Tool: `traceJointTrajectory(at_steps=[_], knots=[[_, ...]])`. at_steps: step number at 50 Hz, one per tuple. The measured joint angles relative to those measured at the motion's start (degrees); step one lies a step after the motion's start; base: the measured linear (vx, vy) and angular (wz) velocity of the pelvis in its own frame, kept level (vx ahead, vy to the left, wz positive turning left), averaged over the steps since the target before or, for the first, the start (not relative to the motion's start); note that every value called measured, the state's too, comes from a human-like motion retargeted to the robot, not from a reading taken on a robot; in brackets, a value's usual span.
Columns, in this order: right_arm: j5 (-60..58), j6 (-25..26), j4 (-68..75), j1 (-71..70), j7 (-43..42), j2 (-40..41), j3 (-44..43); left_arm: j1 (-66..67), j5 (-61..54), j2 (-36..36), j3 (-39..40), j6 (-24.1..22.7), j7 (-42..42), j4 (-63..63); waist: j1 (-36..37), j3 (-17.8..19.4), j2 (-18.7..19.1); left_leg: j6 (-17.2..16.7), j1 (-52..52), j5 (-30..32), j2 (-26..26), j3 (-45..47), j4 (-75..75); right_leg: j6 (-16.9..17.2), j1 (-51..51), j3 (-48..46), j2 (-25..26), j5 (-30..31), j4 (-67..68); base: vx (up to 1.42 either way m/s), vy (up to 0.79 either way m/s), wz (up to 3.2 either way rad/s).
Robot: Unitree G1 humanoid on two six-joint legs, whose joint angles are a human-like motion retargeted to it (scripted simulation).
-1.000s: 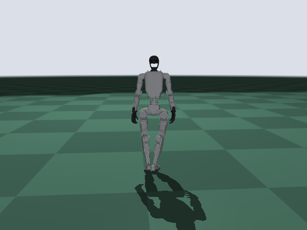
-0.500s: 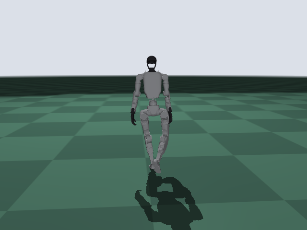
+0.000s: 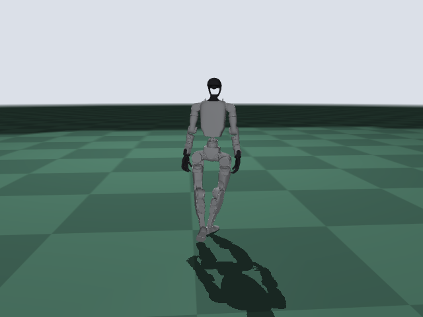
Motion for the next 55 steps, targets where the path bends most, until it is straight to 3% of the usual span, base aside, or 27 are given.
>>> traceJointTrajectory(at_steps=[2, 6, 10, 12, 14, 15, 17, 18, 20, 23, 25, 27, 29, 31, 32, 36, 40, 43, 47, 50, 53, 55], knots=[[2.65, 0.55, 1.27, 0.20, -0.72, -0.37, -0.94, -0.17, -0.50, -0.31, -0.09, 0.16, 0.64, 0.87, 0.79, 0.64, -0.46, 0.00, -4.60, 3.27, 2.40, 0.08, 14.06, -0.51, 4.66, -0.72, 0.79, -1.35, -2.37, 0.56, -0.19, -1.19], [7.20, 0.89, 2.73, -1.27, -1.45, -0.84, -1.75, -1.38, 0.14, 0.48, -3.00, -0.32, -0.75, -0.22, 1.02, 1.35, 0.35, 0.00, -15.54, -6.79, 8.61, -2.61, 34.76, -0.02, 7.49, 4.56, 2.86, -0.27, -4.38, 0.48, -0.16, -1.15], [9.19, 0.68, 1.66, -3.90, -2.84, 0.50, 0.52, -2.23, 3.85, 1.70, -6.37, -1.00, 1.19, -2.37, 3.29, 1.42, 1.44, 0.00, -22.92, -10.18, 11.43, -0.31, 31.69, 2.49, 7.20, 11.23, 2.85, 3.52, -4.77, 0.09, 0.41, -1.74], [7.48, -0.25, -1.75, -4.50, -1.66, 1.22, 1.65, -2.69, 4.27, 1.38, -7.64, -1.19, 1.96, -3.07, 3.19, 0.51, 1.33, -0.12, -26.82, -9.79, 7.38, -2.20, 20.58, 5.16, 4.73, 14.17, 0.07, 5.58, -4.20, -0.02, 0.71, -1.37], [4.41, -1.78, -6.29, -4.88, -0.24, 1.64, 3.24, -3.06, 3.24, 0.81, -7.71, -1.15, 2.54, -3.44, 1.99, -0.09, 1.55, -2.79, -29.20, -8.46, 1.42, -12.10, 7.13, 7.07, 2.28, 16.88, -1.67, 6.17, -2.59, 0.05, 0.52, -1.60], [2.55, -2.55, -8.86, -5.13, 0.54, 1.91, 4.31, -3.29, 2.30, 0.76, -7.23, -1.06, 2.88, -3.39, 1.76, -0.07, 1.98, -6.11, -29.38, -8.00, -0.56, -20.15, 1.04, 7.25, 1.35, 18.79, -1.00, 5.91, -1.41, 0.19, 0.29, -2.42], [0.18, -3.87, -13.22, -5.27, 0.35, 2.39, 6.48, -3.29, 0.51, 0.80, -6.95, -1.07, 3.68, -2.67, 1.97, 0.19, 2.39, -9.35, -27.36, -7.98, -3.17, -37.98, -5.39, 7.74, 0.10, 24.03, 0.19, 5.25, 0.66, 0.18, 0.25, -2.87], [-0.81, -4.39, -15.31, -5.27, 0.15, 2.59, 7.23, -3.40, -0.28, 0.89, -7.19, -1.06, 3.89, -2.12, 2.20, 0.26, 2.13, -9.48, -26.44, -9.25, -4.03, -44.60, -5.88, 8.17, -0.79, 26.74, 0.14, 4.53, 2.01, 0.13, 0.25, -3.30], [-2.82, -4.94, -18.53, -5.35, -0.35, 3.58, 7.20, -3.67, -0.94, 1.38, -7.76, -0.68, 3.78, -0.96, 4.42, 0.14, 1.51, -9.51, -25.17, -13.02, -6.54, -49.22, -4.02, 9.18, -3.50, 33.22, 0.79, 2.97, 5.36, 0.11, 0.32, -3.59], [1.89, -4.19, -20.13, -5.64, -4.77, 6.29, 8.74, -4.59, 0.10, 3.18, -7.14, 0.39, 3.38, 0.20, -1.89, -0.52, 0.98, -1.71, -24.60, -16.19, -1.04, -34.61, -4.96, 11.08, -8.27, 33.67, 0.45, 1.81, 9.68, -0.06, 0.24, -2.05], [8.40, -4.22, -18.37, -6.04, -10.64, 7.87, 10.05, -4.82, 0.20, 4.40, -6.63, 0.96, 4.35, 0.89, -3.79, -0.56, -0.06, -0.59, -23.69, -15.74, -2.42, -34.82, -5.91, 12.85, -11.01, 36.79, 1.13, 3.44, 10.24, -0.20, 0.15, -2.47], [11.27, -2.71, -16.86, -5.49, -17.37, 8.99, 11.72, -4.87, -0.33, 5.53, -6.16, 1.30, 5.33, 2.02, -3.92, -0.39, -1.85, -0.41, -22.42, -15.03, -1.68, -28.12, -7.94, 14.39, -12.42, 36.66, 0.66, 6.05, 8.13, -0.26, 0.13, -3.25], [10.04, -0.59, -15.53, -4.43, -22.30, 8.70, 12.26, -4.88, -1.48, 6.66, -6.42, 1.68, 5.29, 3.39, -3.87, -0.60, -2.80, 0.00, -20.08, -14.83, -0.35, -21.73, -10.85, 12.23, -13.12, 28.83, -1.45, 7.30, 5.41, -0.29, 0.07, -3.25], [7.36, -0.19, -13.79, -3.66, -24.54, 7.78, 11.94, -4.86, -2.24, 7.20, -6.21, 2.59, 5.41, 4.33, -2.55, -1.07, -2.96, 0.00, -17.83, -15.01, 1.01, -16.17, -13.54, 7.47, -13.50, 19.78, -2.60, 5.72, 3.71, -0.27, 0.02, -3.58], [6.03, -0.62, -12.61, -3.45, -24.06, 7.15, 11.66, -4.72, -2.32, 7.19, -5.85, 3.06, 5.73, 4.47, -1.88, -1.27, -3.05, 0.00, -16.65, -15.12, 1.52, -13.25, -14.85, 6.11, -13.45, 15.81, -2.86, 4.37, 3.25, -0.26, 0.02, -3.60], [4.26, -3.71, -4.67, -3.81, -10.46, 4.16, 11.33, -2.99, -3.02, 6.40, -5.65, 2.33, 7.62, 4.10, -1.55, -1.58, -3.27, 0.00, -11.92, -15.57, 2.57, -1.85, -19.13, 8.65, -9.88, -2.95, -5.52, 1.78, 2.89, -0.22, 0.04, -3.15], [3.47, 0.18, 3.02, -3.94, 0.37, 2.36, 11.19, -2.26, -2.81, 4.83, -5.97, 2.56, 7.54, 4.44, -2.37, -3.28, -2.26, -0.24, -8.97, -16.11, 3.11, 8.23, -22.85, 8.99, -5.62, -16.19, -5.63, 0.11, 4.32, -0.18, -0.05, -2.70], [2.57, 3.72, 6.06, -2.99, -2.37, 2.51, 8.83, -2.34, -2.16, 2.72, -5.56, 3.36, 7.02, 3.78, -2.38, -3.85, -1.12, -1.39, -6.48, -16.84, 3.18, 13.96, -25.15, 8.30, -3.27, -15.70, -4.36, -1.31, 5.02, -0.06, -0.09, -2.41], [5.17, 2.32, 8.84, -1.18, -5.75, 2.54, 6.67, -1.99, -4.42, -0.05, -5.14, 2.50, 7.48, 1.72, -3.88, -3.86, 0.88, -3.40, -3.47, -17.50, 3.20, 19.35, -27.71, 6.01, 0.50, -13.29, -2.43, -3.03, 3.75, 0.00, -0.15, -1.91], [5.38, 2.39, 10.13, 0.30, -3.04, 2.05, 4.82, -1.61, -5.65, -1.88, -5.05, 0.44, 6.60, -0.09, -6.02, -4.16, 1.38, -4.97, -1.56, -18.02, 1.89, 22.86, -29.00, 10.29, 3.39, -11.68, -1.70, -3.80, -0.01, 0.08, -0.15, -1.38], [5.24, 2.84, 10.18, 1.79, -1.39, 1.24, 3.47, -1.59, -3.88, -2.55, -5.41, -0.78, 4.32, -1.91, -5.00, -4.60, 1.94, -6.03, -0.02, -18.76, 1.27, 28.68, -29.09, 7.24, 3.78, -11.73, -1.37, -2.73, -1.77, 0.15, -0.12, -1.59], [6.29, 2.89, 10.18, 2.52, -2.74, 0.75, 2.40, -1.40, -1.88, -2.80, -5.77, -0.25, 4.46, -3.21, -4.42, -4.03, 1.86, -5.75, 0.86, -19.30, 1.57, 31.48, -27.30, 6.12, 2.54, -5.26, -0.62, -1.85, -1.64, 0.24, -0.24, -1.15]])
